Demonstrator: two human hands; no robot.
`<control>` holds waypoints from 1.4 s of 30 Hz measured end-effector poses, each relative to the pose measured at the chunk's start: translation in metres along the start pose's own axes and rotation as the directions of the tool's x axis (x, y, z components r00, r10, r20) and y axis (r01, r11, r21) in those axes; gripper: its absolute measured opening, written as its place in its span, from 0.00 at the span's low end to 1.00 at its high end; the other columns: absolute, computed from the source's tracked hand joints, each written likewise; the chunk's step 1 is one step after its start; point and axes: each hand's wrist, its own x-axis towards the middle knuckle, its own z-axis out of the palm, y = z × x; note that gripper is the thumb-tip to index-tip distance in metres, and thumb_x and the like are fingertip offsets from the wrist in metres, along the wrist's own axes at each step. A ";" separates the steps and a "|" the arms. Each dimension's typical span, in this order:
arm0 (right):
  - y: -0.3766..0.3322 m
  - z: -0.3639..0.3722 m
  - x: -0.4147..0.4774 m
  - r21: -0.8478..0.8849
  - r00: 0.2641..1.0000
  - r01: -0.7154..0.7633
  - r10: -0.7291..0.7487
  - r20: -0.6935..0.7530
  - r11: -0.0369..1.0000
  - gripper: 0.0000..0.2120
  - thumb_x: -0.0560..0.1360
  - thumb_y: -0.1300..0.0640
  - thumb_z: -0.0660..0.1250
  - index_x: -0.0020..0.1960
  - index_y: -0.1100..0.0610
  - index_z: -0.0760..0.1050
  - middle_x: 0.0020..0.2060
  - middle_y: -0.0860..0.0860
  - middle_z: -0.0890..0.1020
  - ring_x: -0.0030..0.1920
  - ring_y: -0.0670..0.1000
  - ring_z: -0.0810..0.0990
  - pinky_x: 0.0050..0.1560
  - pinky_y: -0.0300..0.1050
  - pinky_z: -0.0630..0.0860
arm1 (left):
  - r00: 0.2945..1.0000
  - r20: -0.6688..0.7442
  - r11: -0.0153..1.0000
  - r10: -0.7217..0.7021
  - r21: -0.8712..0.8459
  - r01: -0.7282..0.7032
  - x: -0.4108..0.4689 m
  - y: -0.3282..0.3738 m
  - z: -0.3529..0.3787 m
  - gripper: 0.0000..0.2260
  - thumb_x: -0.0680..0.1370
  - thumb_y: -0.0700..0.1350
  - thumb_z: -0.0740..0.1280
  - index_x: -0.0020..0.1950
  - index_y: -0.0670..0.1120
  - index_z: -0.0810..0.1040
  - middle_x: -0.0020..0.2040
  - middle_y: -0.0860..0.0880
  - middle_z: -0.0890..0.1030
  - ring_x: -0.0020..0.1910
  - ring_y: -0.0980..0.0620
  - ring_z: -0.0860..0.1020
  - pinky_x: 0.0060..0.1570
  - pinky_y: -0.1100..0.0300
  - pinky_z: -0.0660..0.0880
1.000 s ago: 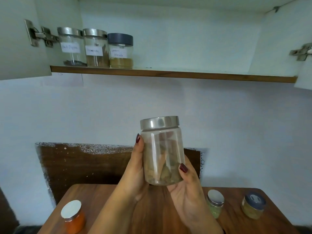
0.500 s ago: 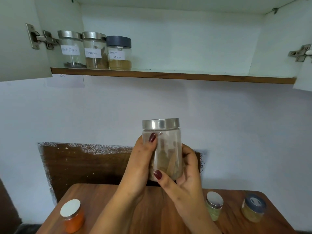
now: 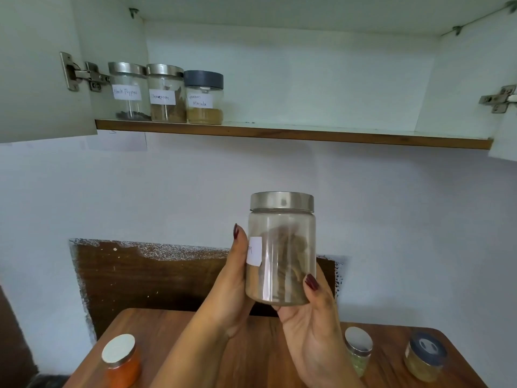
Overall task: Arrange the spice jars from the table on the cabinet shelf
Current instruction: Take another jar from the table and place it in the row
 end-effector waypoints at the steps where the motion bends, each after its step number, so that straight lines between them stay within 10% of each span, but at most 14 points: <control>1: 0.001 0.001 0.001 0.034 1.000 -0.012 0.013 -0.016 0.999 0.48 0.53 0.46 0.85 0.68 0.60 0.71 0.59 0.61 0.81 0.58 0.59 0.81 0.54 0.52 0.81 | 1.000 0.008 1.000 0.000 -0.008 0.000 -0.001 -0.001 0.000 0.41 0.64 0.75 0.66 0.66 0.48 0.79 0.65 0.41 0.80 0.66 0.43 0.77 0.68 0.45 0.71; 21: 0.003 0.004 0.000 -0.443 0.961 0.251 -0.278 0.005 0.861 0.42 0.61 0.37 0.78 0.68 0.53 0.68 0.55 0.54 0.82 0.56 0.53 0.82 0.51 0.44 0.80 | 0.957 -0.176 0.941 0.229 0.293 -0.171 -0.005 0.016 0.003 0.25 0.77 0.63 0.59 0.58 0.45 0.81 0.54 0.40 0.84 0.55 0.41 0.83 0.58 0.41 0.78; 26: 0.004 0.005 -0.002 -0.526 0.963 0.246 -0.266 0.039 0.814 0.42 0.61 0.42 0.80 0.70 0.48 0.67 0.60 0.51 0.79 0.61 0.54 0.80 0.56 0.54 0.79 | 0.937 -0.147 0.883 0.316 0.406 -0.234 -0.003 0.013 0.003 0.26 0.71 0.64 0.62 0.55 0.44 0.79 0.45 0.50 0.84 0.43 0.54 0.84 0.40 0.63 0.79; 35: 0.003 0.004 0.000 -0.470 0.958 0.247 -0.287 -0.014 0.848 0.39 0.61 0.49 0.80 0.68 0.53 0.69 0.57 0.52 0.82 0.58 0.52 0.82 0.52 0.44 0.80 | 0.954 -0.134 0.927 0.267 0.306 -0.217 -0.005 0.014 0.000 0.27 0.76 0.64 0.58 0.61 0.45 0.79 0.57 0.42 0.83 0.58 0.41 0.81 0.61 0.38 0.75; 42: 0.002 0.005 0.002 -0.399 0.962 0.244 -0.274 -0.018 0.884 0.41 0.59 0.47 0.81 0.67 0.57 0.70 0.57 0.53 0.82 0.59 0.52 0.82 0.53 0.44 0.80 | 0.969 -0.105 0.946 0.222 0.262 -0.188 -0.009 0.004 -0.003 0.24 0.78 0.62 0.56 0.62 0.49 0.80 0.60 0.43 0.82 0.62 0.44 0.79 0.65 0.42 0.73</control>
